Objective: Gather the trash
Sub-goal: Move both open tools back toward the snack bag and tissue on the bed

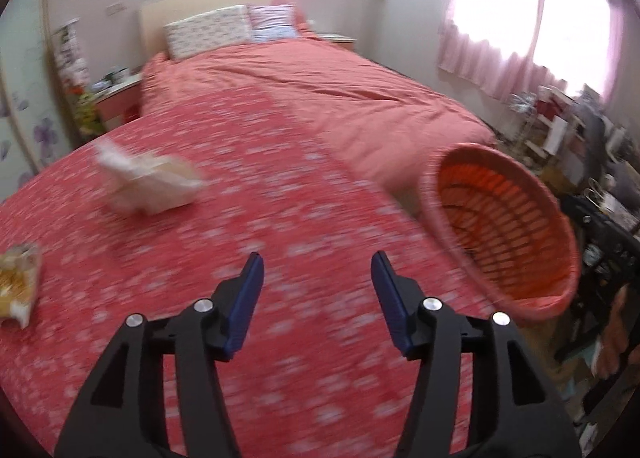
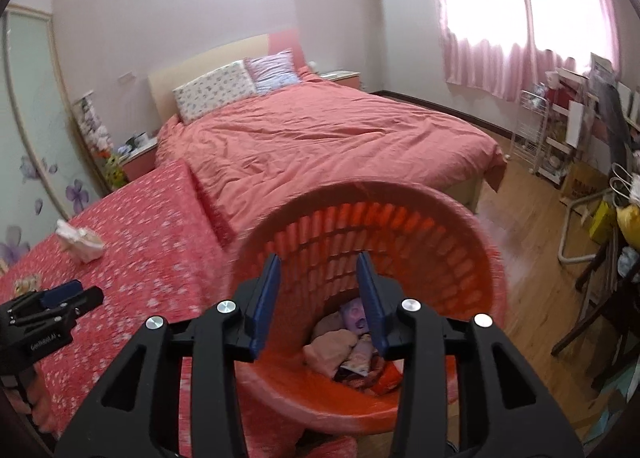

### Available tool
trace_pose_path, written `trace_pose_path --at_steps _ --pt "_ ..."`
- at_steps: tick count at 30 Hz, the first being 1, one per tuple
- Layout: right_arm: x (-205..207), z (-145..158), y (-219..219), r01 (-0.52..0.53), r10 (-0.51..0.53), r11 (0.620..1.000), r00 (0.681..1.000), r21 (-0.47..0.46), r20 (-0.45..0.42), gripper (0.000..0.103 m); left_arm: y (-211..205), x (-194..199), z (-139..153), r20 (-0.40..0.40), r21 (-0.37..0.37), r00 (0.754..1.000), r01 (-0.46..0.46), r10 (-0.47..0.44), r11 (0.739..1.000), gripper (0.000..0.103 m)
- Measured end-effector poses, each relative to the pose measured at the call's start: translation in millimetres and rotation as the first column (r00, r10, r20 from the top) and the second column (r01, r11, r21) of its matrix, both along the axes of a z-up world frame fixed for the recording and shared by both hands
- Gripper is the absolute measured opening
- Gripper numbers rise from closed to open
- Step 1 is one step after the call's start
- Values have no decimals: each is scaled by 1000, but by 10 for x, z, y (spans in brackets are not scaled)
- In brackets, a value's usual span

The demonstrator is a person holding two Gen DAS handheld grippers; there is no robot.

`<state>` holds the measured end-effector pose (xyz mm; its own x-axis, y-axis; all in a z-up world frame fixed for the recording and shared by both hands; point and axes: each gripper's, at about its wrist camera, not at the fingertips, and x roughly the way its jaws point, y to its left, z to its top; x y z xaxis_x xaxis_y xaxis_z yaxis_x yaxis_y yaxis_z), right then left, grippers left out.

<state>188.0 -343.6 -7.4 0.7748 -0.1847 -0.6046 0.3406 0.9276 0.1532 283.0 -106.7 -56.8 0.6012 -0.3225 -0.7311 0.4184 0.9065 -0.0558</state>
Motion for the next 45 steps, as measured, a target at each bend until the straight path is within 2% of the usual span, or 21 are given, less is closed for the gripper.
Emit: trace_pose_path --at_steps 4,7,11,16,19,22,27,32,38,40,45 --pt "84 33 269 -62 62 998 998 -9 -5 44 635 51 -12 8 26 991 -132 132 991 61" --pt "152 45 545 -125 125 992 992 -21 -9 45 1122 90 -40 0 32 969 -247 247 968 63" --pt "239 46 844 -191 190 981 982 -24 -19 45 1749 137 -49 -1 39 918 -397 398 917 63" --pt "330 51 1178 -253 253 967 967 -10 -25 45 2220 211 -31 0 48 860 -510 511 859 63" --pt "403 44 1375 -279 278 960 960 -2 -31 46 2355 296 -38 -22 36 836 -547 548 836 64" --pt "446 8 1580 -303 302 953 952 -6 -42 54 2476 378 -89 -57 34 811 -581 582 813 64" --pt "484 -70 1914 -364 362 931 929 -17 -78 54 2651 452 -189 -99 40 782 -615 616 787 64" --pt "483 -92 2108 -400 395 916 914 -38 -92 54 2976 318 -235 -102 54 754 -647 649 761 64" --pt "513 -106 2271 -428 423 903 901 -34 -95 54 3500 112 -200 -88 73 695 -710 713 701 64" --pt "516 -116 2322 -437 433 899 896 -34 -96 54 3620 55 -154 -86 57 678 -728 730 683 64" --pt "519 -134 2415 -457 451 889 887 -38 -101 54 3682 -15 2 -85 -75 696 -718 713 692 69"
